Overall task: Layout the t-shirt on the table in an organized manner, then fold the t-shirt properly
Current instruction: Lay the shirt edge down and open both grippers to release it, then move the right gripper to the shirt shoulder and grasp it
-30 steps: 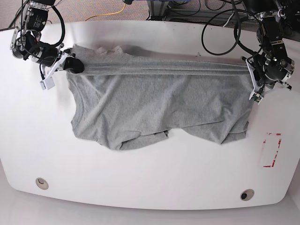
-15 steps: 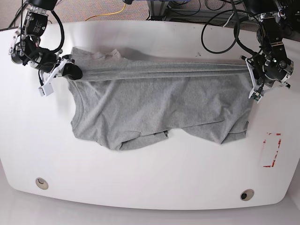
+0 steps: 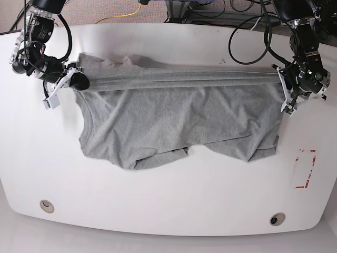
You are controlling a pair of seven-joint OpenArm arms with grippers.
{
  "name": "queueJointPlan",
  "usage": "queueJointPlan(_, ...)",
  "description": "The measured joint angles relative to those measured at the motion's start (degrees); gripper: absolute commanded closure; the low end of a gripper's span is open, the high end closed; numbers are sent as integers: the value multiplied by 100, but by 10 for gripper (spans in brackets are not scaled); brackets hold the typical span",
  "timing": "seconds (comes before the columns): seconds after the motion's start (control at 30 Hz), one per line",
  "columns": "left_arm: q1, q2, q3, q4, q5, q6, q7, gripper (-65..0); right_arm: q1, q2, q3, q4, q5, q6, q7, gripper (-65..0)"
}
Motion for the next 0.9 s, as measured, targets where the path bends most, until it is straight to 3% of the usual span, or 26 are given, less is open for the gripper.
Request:
queueJointPlan(0.13,-92,-24,0,0,50,0,35,-139,96,-66,0,-4,-157,-2,-9,-49)
queueJointPlan(0.27,-199,-125,0,-4,111,0,44,-139,238,-46,0,-4,-212,-2,20,-203)
queueJointPlan(0.4,-341,-192,-20,-7,267,0,105,-140,367,-15,15,-4,-363,-68,61,-407)
queueJointPlan(0.53,-396,-352,48,-11,247,0,109,-176,396,17,15,-4,-354,-50,61,-542)
queueJointPlan(0.77,-459,-634,345,2,245,0,103,-356,378,63,15,7,-326,-50,-4,-569)
queueJointPlan(0.9,-442,-638,345,2,243,0,111,-376,369,129,63,17,-118,-48,-153,-569)
